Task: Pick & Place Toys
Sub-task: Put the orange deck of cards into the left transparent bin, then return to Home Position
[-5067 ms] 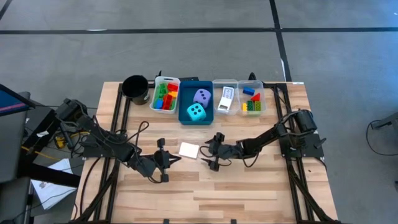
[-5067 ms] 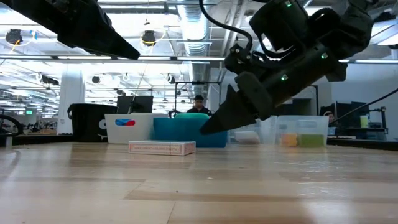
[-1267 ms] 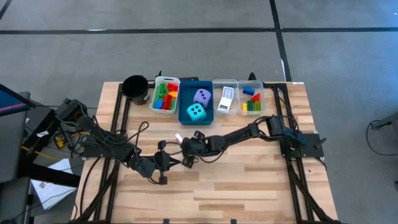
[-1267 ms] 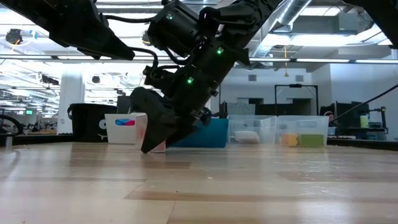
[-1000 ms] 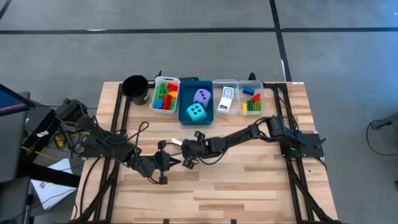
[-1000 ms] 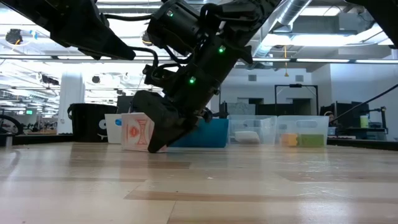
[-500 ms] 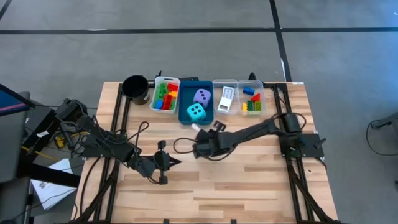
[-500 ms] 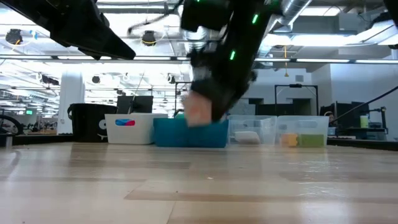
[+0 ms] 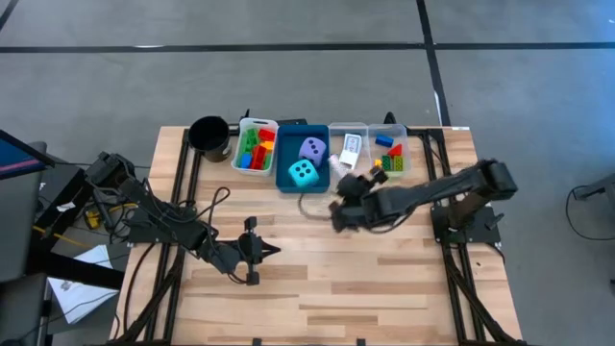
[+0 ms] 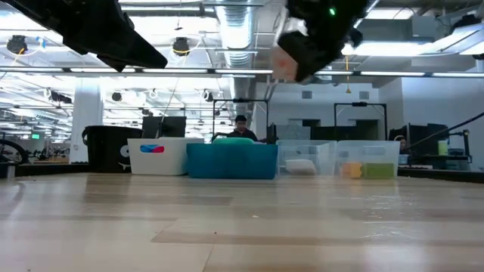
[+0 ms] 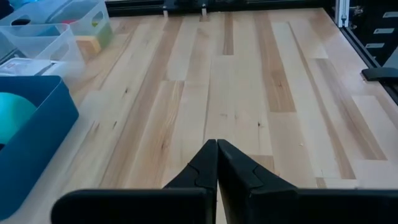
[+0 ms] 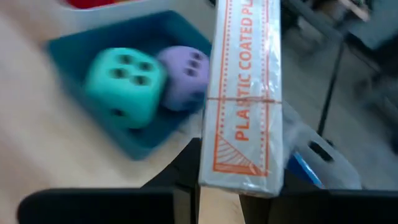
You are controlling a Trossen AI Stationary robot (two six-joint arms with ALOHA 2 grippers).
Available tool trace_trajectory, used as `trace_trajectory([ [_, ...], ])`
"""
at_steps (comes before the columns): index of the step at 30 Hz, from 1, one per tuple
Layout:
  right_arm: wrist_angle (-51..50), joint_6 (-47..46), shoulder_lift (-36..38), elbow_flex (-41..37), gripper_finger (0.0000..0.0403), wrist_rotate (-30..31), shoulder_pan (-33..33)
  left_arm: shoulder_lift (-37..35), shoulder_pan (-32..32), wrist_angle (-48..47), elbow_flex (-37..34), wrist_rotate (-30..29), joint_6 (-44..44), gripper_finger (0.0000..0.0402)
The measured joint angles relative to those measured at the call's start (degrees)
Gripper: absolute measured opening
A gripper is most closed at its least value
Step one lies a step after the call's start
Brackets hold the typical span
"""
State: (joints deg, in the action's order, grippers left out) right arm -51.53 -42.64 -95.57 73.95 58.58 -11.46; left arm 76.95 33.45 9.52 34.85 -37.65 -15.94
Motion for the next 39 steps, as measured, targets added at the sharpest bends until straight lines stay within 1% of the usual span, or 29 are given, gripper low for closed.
trace_trajectory([
  [3,1.0,-3.0,4.3,-6.5,0.0063,-0.8,4.0,0.0,0.0,0.0,0.0,0.0,-0.9,0.0000],
  [6,7.3,-2.6,8.1,-13.1,0.0063,-3.3,9.2,0.0,0.0,0.1,0.0,0.0,-1.0,0.0000],
  [9,17.1,2.7,11.1,-18.3,0.0063,-7.0,14.2,0.0,-0.1,0.2,0.0,0.0,-1.0,0.0000],
  [12,25.8,8.8,12.9,-21.6,0.0066,-9.8,18.8,0.0,-0.1,0.5,0.0,0.0,-1.0,0.0000],
  [15,30.0,12.8,13.1,-22.2,0.0101,-11.3,22.7,0.0,-0.1,0.5,0.0,0.0,-1.0,0.0000],
  [18,33.2,15.0,13.1,-22.1,0.0157,-13.2,25.2,0.0,-0.1,0.5,0.0,0.0,-1.0,0.0000],
  [20,34.2,16.0,13.1,-22.1,0.0194,-14.6,25.6,0.0,-0.1,0.5,0.0,0.0,-1.0,0.0000],
  [24,34.5,16.1,13.1,-22.1,0.0257,-15.3,24.9,0.0,-0.1,0.5,0.0,0.0,-1.0,0.0000],
  [28,34.3,16.3,13.1,-22.1,0.0290,-15.2,22.0,0.0,-0.1,0.5,0.0,0.0,-1.0,0.0000],
  [31,34.4,16.2,13.1,-22.1,0.0296,-15.3,18.1,0.0,-0.1,0.5,0.0,0.0,-1.0,0.0000],
  [35,35.2,14.1,13.1,-22.1,0.0296,-15.3,10.9,0.0,-0.1,0.7,0.0,0.0,-1.0,0.0000],
  [37,36.6,12.2,13.1,-22.1,0.0295,-15.3,6.8,0.0,-0.1,1.7,0.0,0.0,-1.0,0.0000],
  [39,40.0,11.3,12.8,-22.1,0.0295,-15.3,2.4,0.0,-0.1,3.7,0.0,0.0,-1.0,0.0000],
])
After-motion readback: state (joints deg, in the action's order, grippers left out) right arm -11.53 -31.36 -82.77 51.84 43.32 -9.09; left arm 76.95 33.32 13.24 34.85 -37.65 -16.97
